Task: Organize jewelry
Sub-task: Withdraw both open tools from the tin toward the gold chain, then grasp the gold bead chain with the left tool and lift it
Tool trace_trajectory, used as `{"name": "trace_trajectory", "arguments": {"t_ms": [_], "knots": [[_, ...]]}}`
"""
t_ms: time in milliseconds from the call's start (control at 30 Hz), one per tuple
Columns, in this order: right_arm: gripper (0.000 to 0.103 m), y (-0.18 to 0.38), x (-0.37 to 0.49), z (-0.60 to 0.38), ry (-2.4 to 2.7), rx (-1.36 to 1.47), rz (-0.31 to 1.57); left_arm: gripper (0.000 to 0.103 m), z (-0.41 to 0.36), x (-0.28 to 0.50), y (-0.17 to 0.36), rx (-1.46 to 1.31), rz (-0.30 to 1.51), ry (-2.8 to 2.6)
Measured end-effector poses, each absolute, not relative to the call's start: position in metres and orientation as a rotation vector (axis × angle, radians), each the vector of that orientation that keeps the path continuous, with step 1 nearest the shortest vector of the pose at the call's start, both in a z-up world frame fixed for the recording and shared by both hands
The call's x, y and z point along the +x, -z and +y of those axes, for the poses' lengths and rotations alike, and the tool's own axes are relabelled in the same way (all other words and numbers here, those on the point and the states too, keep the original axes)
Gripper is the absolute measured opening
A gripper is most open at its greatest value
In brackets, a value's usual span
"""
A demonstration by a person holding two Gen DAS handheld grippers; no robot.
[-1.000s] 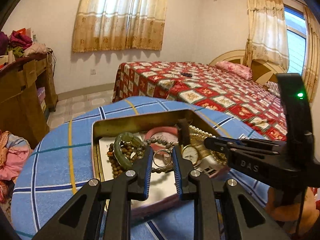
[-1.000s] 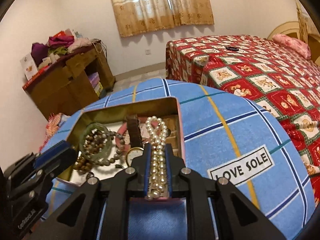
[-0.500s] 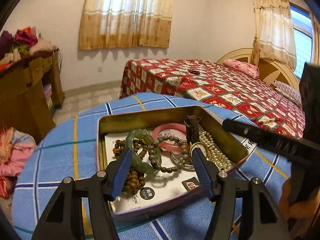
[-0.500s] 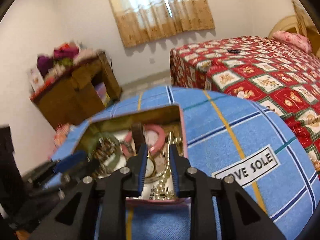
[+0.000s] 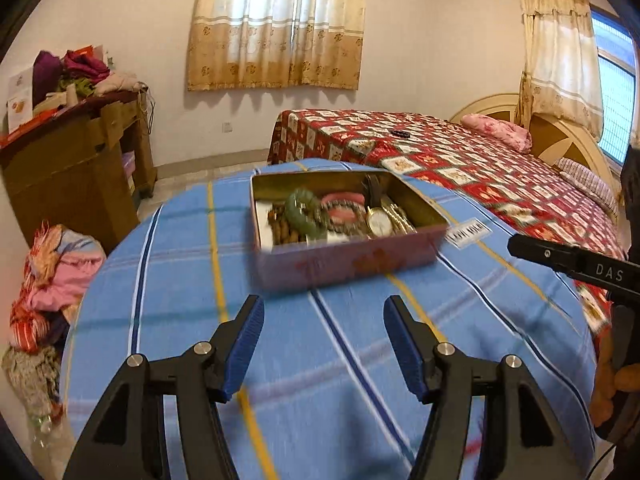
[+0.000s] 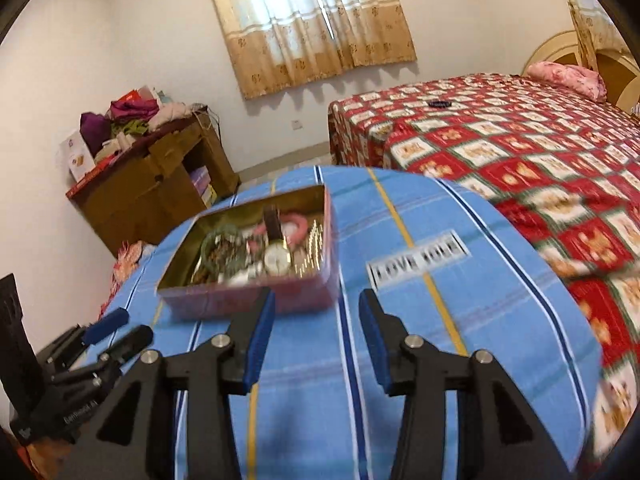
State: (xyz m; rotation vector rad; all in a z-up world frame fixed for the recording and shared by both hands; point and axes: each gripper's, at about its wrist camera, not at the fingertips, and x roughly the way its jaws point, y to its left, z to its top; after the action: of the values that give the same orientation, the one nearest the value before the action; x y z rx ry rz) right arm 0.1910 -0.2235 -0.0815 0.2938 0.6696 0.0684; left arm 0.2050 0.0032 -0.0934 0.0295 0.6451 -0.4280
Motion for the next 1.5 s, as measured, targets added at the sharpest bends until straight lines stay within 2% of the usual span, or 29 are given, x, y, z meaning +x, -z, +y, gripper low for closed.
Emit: {"name": "trace_trajectory", "arguments": {"t_ms": [433,467,533,700,900,1100,1200,1333,1400,1500], "knots": [[0.049,0.104,0.123,-0.193,-0.223,0.266,0.777,0.063,0.015,0.139,0.101,0.004,0.690,0.508],[0.051,0.105,0.121,-0.189,-0.240,0.262,0.780,0.063,0.015,0.136,0.101,-0.005,0.694,0.520],[0.062,0.108,0.119,-0.182,-0.266,0.246,0.796,0.063,0.015,0.127,0.101,-0.022,0.701,0.548],[0.061,0.113,0.118,-0.173,-0.254,0.183,0.815,0.063,0.006,0.107,0.100,-0.012,0.716,0.636],[0.061,0.107,0.110,-0.194,-0.190,0.236,0.795,0.063,-0.016,0.092,0.108,-0.019,0.779,0.744],[0.061,0.104,0.105,-0.200,-0.177,0.250,0.783,0.063,-0.041,0.087,0.131,0.058,0.881,0.757],[0.061,0.104,0.105,-0.198,-0.185,0.261,0.782,0.061,-0.046,0.084,0.133,0.108,0.865,0.726],[0.061,0.105,0.103,-0.198,-0.190,0.263,0.780,0.032,-0.049,0.082,0.134,0.170,0.846,0.713],[0.061,0.106,0.103,-0.199,-0.189,0.273,0.780,0.021,-0.046,0.084,0.133,0.170,0.846,0.711],[0.061,0.109,0.104,-0.201,-0.193,0.284,0.786,0.014,-0.040,0.085,0.131,0.173,0.844,0.724]]}}
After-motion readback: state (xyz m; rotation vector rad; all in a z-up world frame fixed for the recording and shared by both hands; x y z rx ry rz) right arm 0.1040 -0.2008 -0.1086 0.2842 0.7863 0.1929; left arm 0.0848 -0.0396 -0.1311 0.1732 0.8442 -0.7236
